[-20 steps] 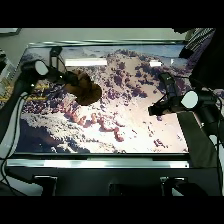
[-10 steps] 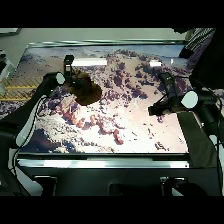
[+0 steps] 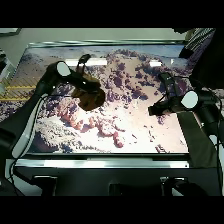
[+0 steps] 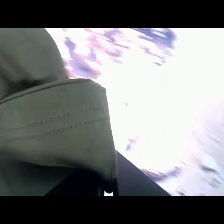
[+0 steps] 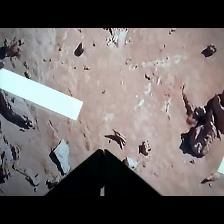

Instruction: Fold the clothes and pants, and hang the long-sleeved shirts on hangers.

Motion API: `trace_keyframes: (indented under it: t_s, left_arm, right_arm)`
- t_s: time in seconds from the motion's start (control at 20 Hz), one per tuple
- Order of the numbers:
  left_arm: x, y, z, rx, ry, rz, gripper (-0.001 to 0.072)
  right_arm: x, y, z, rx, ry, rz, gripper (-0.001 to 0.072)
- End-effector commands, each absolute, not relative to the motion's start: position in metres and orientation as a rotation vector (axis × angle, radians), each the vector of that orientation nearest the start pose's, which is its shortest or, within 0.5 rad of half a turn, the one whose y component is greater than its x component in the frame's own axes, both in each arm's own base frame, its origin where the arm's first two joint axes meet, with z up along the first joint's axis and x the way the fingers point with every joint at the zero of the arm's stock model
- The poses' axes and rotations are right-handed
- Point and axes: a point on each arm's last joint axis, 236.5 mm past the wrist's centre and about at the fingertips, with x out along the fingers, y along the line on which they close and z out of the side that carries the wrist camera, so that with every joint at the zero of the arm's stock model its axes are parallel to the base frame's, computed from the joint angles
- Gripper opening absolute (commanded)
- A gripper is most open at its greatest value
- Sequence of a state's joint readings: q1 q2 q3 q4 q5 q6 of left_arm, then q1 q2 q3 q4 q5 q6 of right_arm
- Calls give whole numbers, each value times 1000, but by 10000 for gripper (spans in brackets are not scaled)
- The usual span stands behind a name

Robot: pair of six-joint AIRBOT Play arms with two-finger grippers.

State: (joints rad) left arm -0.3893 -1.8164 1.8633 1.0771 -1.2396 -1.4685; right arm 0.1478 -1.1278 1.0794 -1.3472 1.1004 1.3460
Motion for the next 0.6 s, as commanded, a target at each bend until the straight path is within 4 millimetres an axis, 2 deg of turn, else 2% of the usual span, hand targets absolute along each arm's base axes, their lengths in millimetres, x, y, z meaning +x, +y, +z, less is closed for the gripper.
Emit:
trace_keyframes:
  t_s: [0.0, 0.1, 0.25, 0.35, 0.45, 0.5, 0.55]
  left_arm:
    - [367, -379, 69, -121, 1316, -901, 12]
    - [332, -414, 58, -105, 1377, -933, 13]
    - [297, -455, 25, -64, 1431, -967, 13]
    - [284, -470, -10, -53, 1490, -954, 14]
    - [277, -473, -34, -63, 1557, -938, 26]
    - [280, -468, -34, -66, 1566, -930, 142]
    - [287, -461, -28, -76, 1564, -922, 318]
  right_arm:
    - [360, 102, 45, -67, 1129, 379, 35]
    - [348, 102, 41, -46, 1185, 373, 35]
    - [310, 98, 31, -45, 1352, 383, 34]
    - [285, 95, 29, -41, 1452, 387, 34]
    - [270, 93, 28, -20, 1524, 371, 34]
    - [264, 93, 28, -17, 1548, 368, 34]
    - [260, 92, 28, -10, 1566, 365, 39]
